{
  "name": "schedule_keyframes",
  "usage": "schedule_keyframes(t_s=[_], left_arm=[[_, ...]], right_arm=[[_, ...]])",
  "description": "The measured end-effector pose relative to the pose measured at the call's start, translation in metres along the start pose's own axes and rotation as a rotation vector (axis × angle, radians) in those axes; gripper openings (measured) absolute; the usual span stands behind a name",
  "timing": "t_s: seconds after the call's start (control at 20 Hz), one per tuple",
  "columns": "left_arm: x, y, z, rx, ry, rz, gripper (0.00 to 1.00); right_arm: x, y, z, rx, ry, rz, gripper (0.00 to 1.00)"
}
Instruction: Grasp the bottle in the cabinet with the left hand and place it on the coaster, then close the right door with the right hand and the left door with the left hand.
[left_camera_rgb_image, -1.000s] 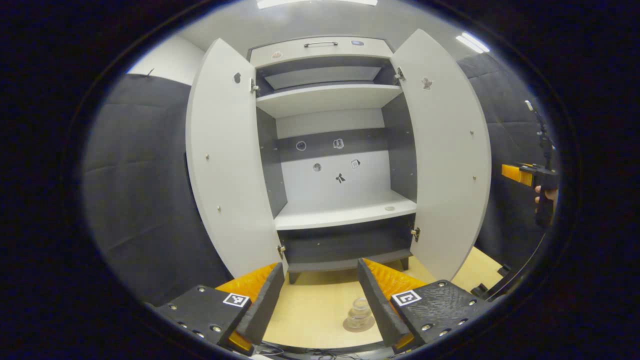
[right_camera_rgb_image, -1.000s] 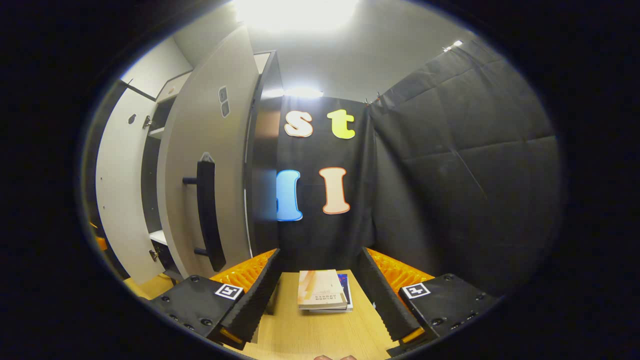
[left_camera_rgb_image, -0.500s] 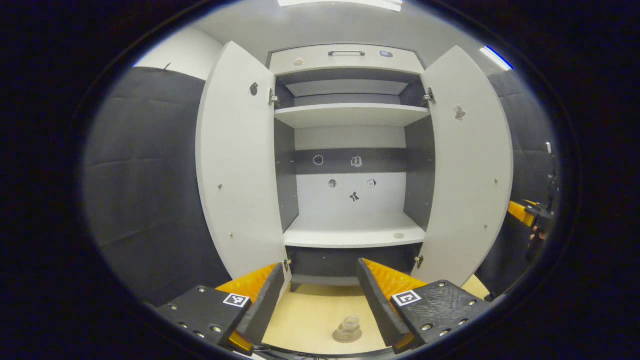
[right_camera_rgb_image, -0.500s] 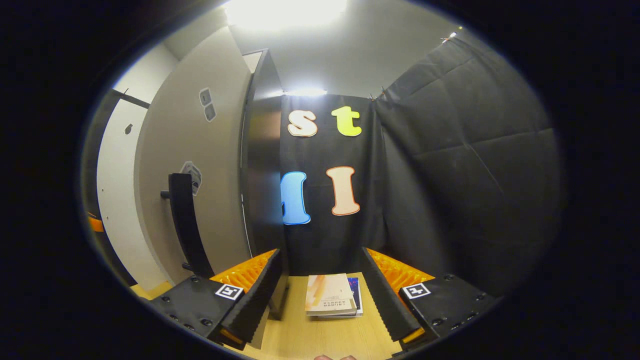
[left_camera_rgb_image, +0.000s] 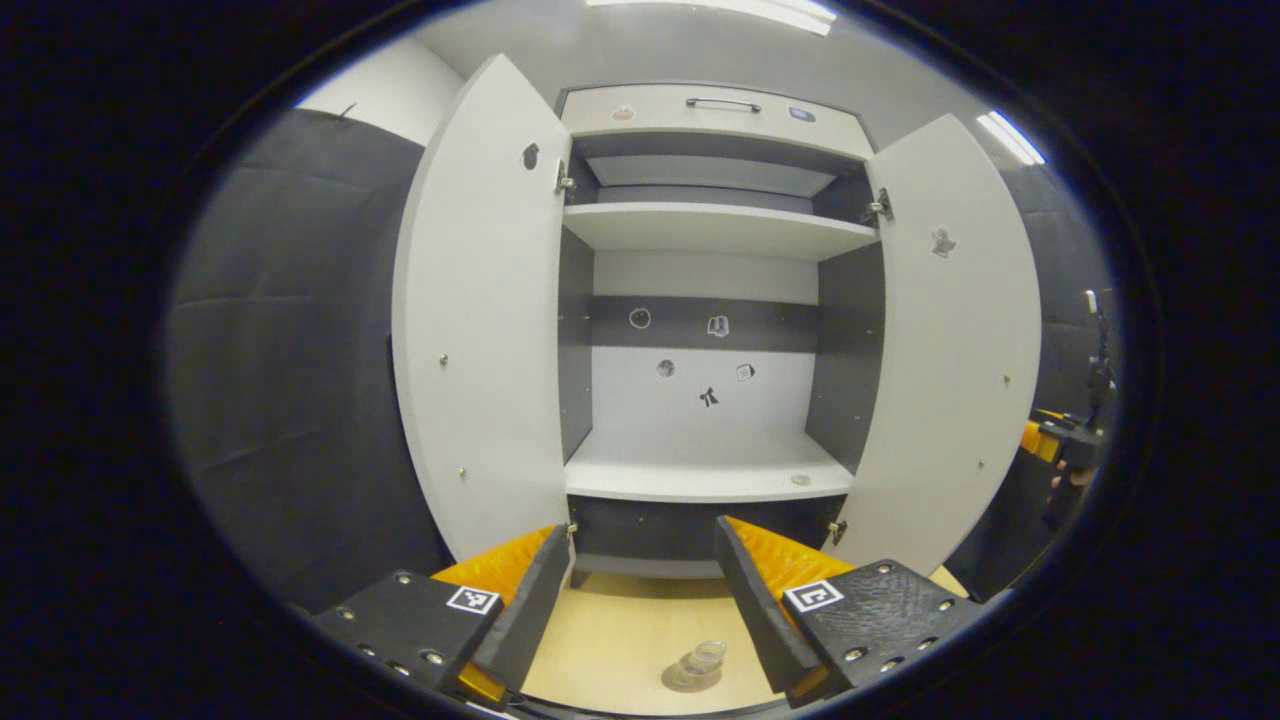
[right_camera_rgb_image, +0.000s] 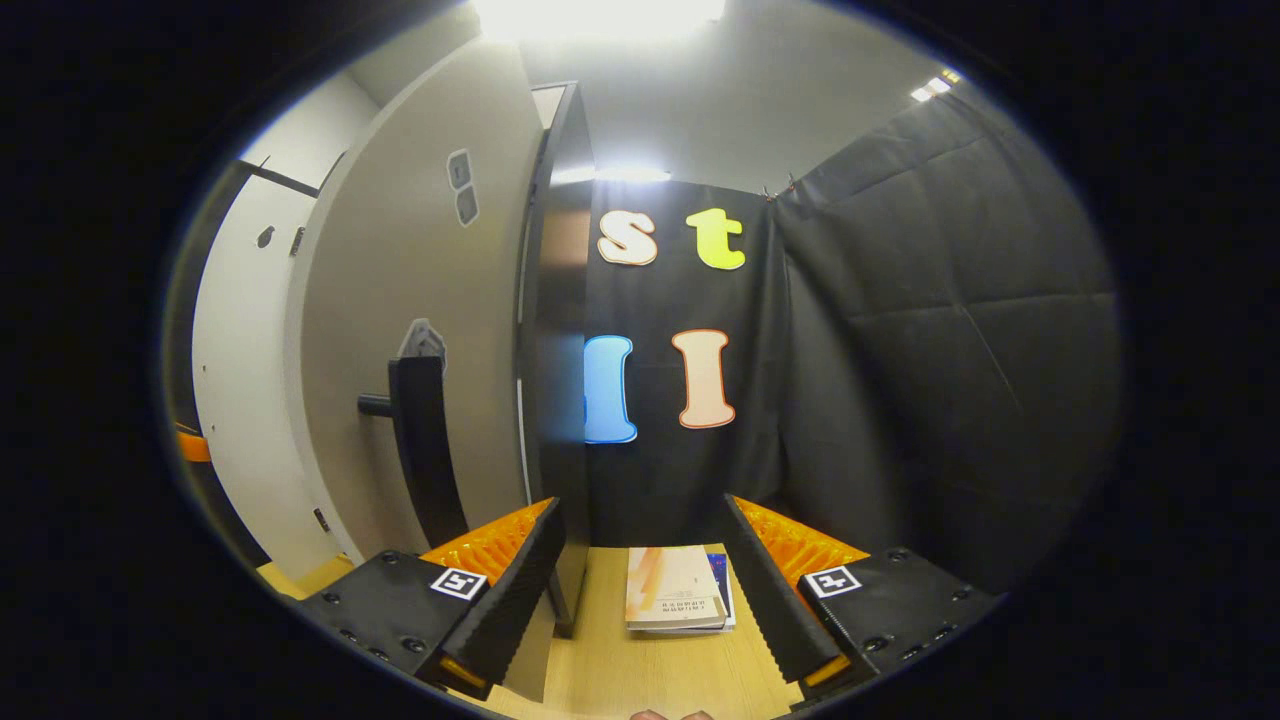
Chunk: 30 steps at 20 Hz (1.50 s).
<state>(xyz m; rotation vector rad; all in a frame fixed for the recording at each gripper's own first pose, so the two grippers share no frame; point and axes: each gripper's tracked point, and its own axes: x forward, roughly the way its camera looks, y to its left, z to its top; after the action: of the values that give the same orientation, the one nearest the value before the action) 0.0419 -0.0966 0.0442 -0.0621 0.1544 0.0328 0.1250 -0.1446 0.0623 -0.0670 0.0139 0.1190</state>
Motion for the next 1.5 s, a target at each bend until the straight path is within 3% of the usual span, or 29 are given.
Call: schedule_keyframes(t_s=[0.15,0.3,0.45,0.5,0.6,0.7,0.95,1.05,1.2,1.3,1.5], left_arm=[[0.002,0.011,0.003,-0.007,-0.024,-0.033,0.87],[0.006,0.026,0.003,-0.004,-0.027,-0.051,0.88],[0.009,0.053,0.01,-0.014,-0.055,-0.021,0.87],[0.009,0.06,0.009,-0.031,-0.059,-0.019,0.87],[0.01,0.073,0.009,-0.073,-0.067,-0.021,0.87],[0.008,0.082,0.006,-0.098,-0.073,-0.039,0.87],[-0.007,0.108,0.007,-0.039,-0.096,-0.072,0.88],[-0.011,0.124,0.007,0.004,-0.11,-0.053,0.88],[-0.014,0.155,0.015,0.041,-0.157,0.016,0.87],[-0.014,0.175,0.013,0.032,-0.16,0.034,0.89],[-0.01,0.215,0.008,-0.035,-0.16,0.044,0.87]], right_arm=[[-0.005,0.012,-0.004,0.012,0.011,-0.015,0.99],[-0.007,0.017,-0.002,0.015,0.013,-0.041,0.95],[-0.013,0.028,-0.002,0.006,0.011,-0.058,0.9],[-0.015,0.035,-0.002,0.008,0.011,-0.056,0.95],[-0.014,0.052,-0.003,0.01,0.018,-0.037,0.91],[-0.011,0.072,-0.003,0.014,0.025,-0.016,0.95],[-0.002,0.128,-0.004,0.032,0.039,0.025,0.91],[0.008,0.155,-0.008,0.032,0.047,0.05,0.96],[0.019,0.198,-0.02,0.015,0.082,0.094,0.92],[0.026,0.213,-0.035,0.036,0.111,0.086,0.97],[0.027,0.22,-0.061,0.102,0.15,0.044,0.95]])
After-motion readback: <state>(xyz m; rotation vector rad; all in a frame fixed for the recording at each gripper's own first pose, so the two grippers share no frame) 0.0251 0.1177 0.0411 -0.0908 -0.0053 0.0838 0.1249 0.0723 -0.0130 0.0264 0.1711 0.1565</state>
